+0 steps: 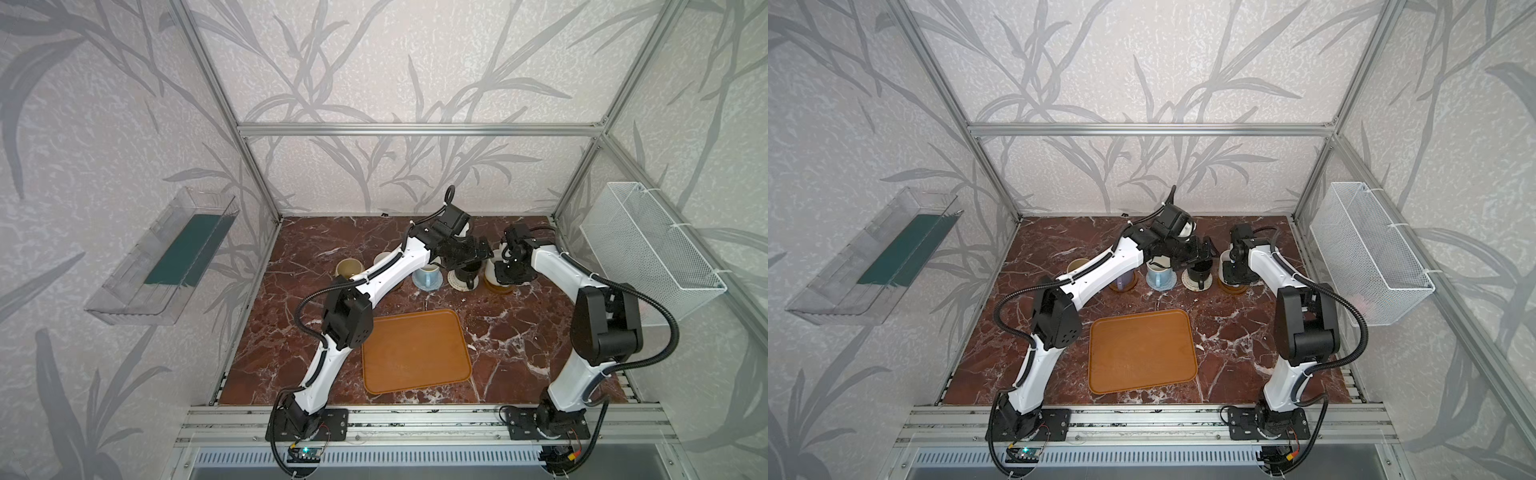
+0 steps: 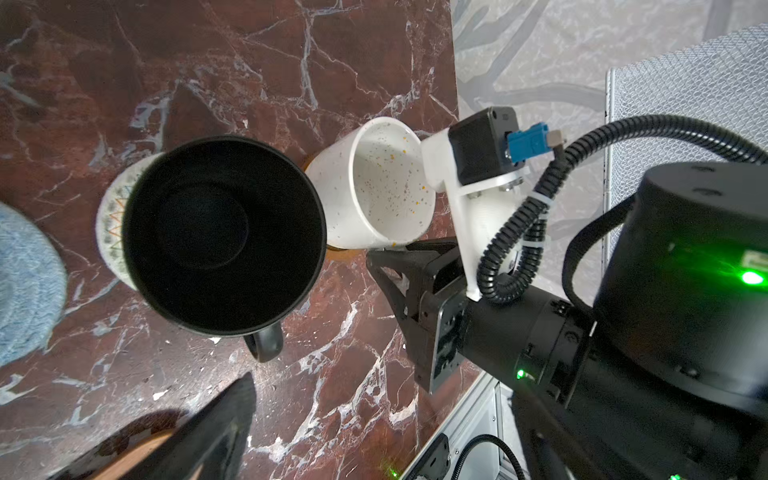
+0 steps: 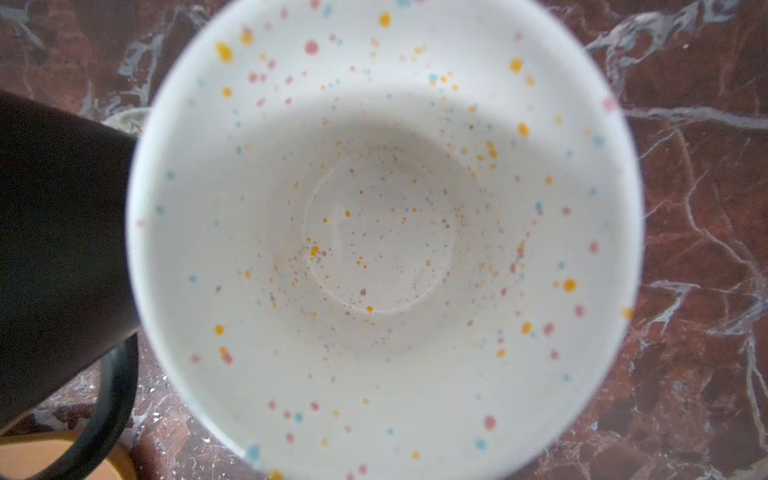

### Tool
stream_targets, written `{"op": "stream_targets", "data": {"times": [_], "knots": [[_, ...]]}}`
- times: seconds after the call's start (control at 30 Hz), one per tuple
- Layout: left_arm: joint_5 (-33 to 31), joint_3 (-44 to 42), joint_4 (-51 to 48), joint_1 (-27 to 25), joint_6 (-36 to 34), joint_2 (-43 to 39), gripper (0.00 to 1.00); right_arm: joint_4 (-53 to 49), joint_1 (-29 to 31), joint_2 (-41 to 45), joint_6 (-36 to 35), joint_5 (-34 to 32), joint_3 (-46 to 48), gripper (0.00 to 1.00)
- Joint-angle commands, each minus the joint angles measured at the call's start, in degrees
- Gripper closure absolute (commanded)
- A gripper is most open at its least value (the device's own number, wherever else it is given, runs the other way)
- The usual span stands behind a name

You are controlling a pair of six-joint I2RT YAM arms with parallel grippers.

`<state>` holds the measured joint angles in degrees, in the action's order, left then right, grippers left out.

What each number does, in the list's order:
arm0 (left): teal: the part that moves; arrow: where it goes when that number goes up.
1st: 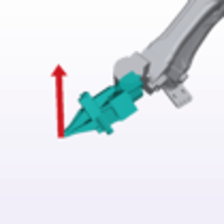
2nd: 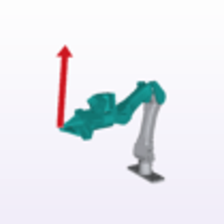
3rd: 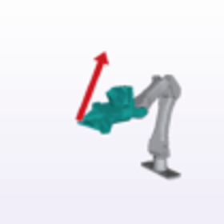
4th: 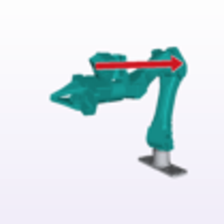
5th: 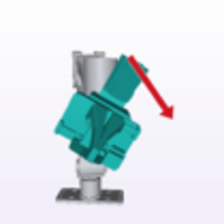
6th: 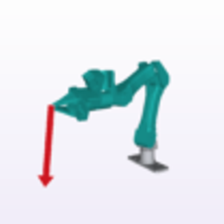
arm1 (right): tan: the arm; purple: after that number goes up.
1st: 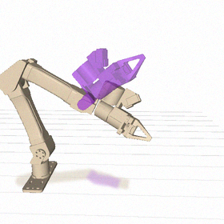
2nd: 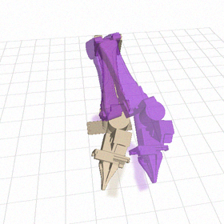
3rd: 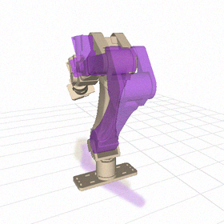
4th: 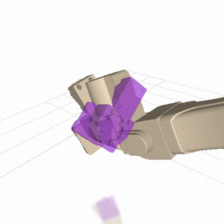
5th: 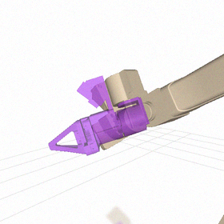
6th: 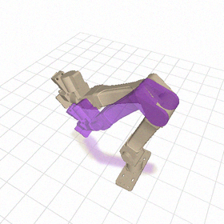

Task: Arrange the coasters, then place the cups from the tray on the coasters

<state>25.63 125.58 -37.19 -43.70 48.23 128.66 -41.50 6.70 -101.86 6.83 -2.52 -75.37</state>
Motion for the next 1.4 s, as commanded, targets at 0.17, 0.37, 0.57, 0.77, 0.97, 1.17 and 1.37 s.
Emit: {"op": "stream_targets", "data": {"times": [0.17, 0.37, 0.57, 0.77, 0.97, 1.17, 1.37], "knots": [[-0.01, -2.94, 2.79, 0.01, 1.08, -4.34, 0.02, 0.6, -0.11, 1.21, 2.31, -0.02, 4.43, 0.99], [-0.32, -3.31, 3.02, 0.06, 1.08, -4.64, 0.02, 3.54, -0.49, 3.75, 3.85, -1.73, 7.28, 0.95], [-0.31, -3.68, 3.39, 0.02, 1.33, -4.78, 0.02, 2.44, -0.98, 3.34, 3.21, -2.08, 5.58, 0.93], [-0.43, -5.18, 3.87, 0.04, 1.34, -5.56, 0.02, 2.77, -0.99, 2.93, 2.62, -0.56, 6.34, 0.86], [-0.68, -6.69, 4.16, 0.06, 0.94, -7.27, 0.02, 2.1, -1.03, 3.72, 3.13, -0.79, 6.39, 0.72], [-1.83, -10.11, 5.74, 0.26, 0.99, -10.22, 0.02, 1.78, -1.07, 5.68, 3.21, -1.16, 6.44, 0.64], [-6.19, -16.28, 5.99, 1.19, -3.13, -18.03, 0.01, 0.56, -0.99, 12.07, 4.08, -1.34, 7.08, 0.47]]}}
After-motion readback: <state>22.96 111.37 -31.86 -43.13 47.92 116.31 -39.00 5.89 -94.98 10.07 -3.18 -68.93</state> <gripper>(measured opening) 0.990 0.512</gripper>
